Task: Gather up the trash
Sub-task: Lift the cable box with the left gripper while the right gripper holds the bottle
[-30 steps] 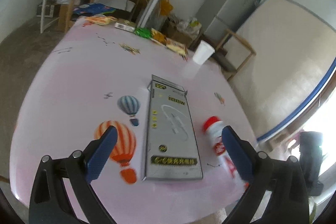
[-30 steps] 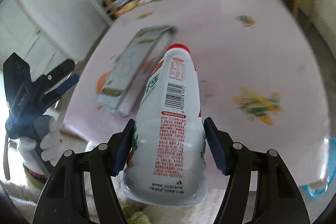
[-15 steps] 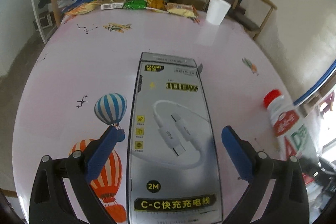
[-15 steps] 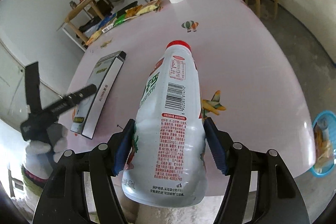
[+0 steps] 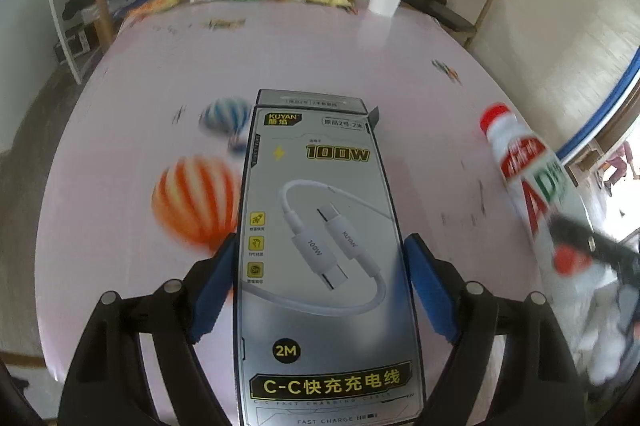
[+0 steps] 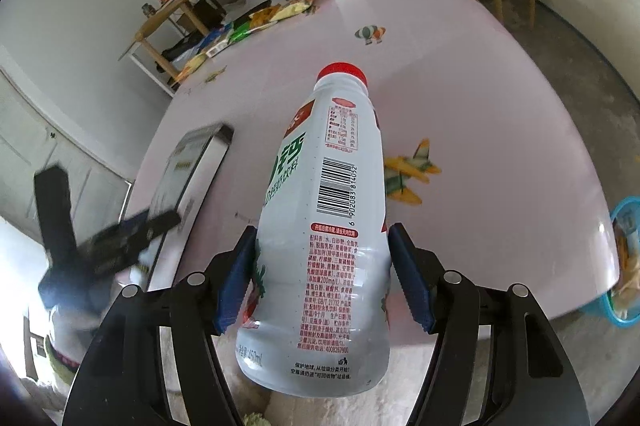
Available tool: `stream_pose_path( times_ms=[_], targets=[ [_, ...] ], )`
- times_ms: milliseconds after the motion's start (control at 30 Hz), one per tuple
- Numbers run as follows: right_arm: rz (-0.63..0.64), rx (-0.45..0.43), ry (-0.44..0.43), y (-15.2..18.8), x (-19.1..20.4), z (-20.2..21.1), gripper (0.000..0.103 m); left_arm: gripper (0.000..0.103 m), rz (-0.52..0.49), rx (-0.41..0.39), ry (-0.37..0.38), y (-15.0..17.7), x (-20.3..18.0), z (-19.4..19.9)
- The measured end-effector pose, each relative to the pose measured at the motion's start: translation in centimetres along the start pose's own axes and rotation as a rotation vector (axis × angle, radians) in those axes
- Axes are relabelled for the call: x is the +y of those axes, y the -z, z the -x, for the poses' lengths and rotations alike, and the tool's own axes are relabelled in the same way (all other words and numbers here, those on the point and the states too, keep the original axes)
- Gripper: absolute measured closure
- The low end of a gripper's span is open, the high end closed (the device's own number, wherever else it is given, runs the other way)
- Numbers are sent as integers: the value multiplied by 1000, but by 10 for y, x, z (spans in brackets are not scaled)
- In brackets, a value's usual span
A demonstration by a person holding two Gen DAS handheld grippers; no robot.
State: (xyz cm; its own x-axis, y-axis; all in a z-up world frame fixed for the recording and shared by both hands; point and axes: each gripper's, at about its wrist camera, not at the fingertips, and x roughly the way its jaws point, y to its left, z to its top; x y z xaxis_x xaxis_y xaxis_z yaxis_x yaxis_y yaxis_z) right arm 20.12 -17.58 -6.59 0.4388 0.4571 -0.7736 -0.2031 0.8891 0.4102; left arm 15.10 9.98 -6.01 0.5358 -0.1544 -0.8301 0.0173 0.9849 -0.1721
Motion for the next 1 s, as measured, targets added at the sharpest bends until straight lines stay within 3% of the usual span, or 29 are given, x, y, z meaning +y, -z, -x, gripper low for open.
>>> stream_pose_path(
  times_ms=[200,633,867,1000],
  targets=[
    [-20,19,-15,-3,-1,-2,40,17,-19,-13,-41,10,-6,8],
    [-55,48,2,-11,2,-15,29,16,-16,9,-17,-3,-10,-15],
    [-77,57,-18,-14,1,-20,29,16,-14,0,-21,-5,-10,-17],
    [-81,57,-9,-13,1,-22,36,21,-10,-8,-30,-5,-9,-17]
  ],
)
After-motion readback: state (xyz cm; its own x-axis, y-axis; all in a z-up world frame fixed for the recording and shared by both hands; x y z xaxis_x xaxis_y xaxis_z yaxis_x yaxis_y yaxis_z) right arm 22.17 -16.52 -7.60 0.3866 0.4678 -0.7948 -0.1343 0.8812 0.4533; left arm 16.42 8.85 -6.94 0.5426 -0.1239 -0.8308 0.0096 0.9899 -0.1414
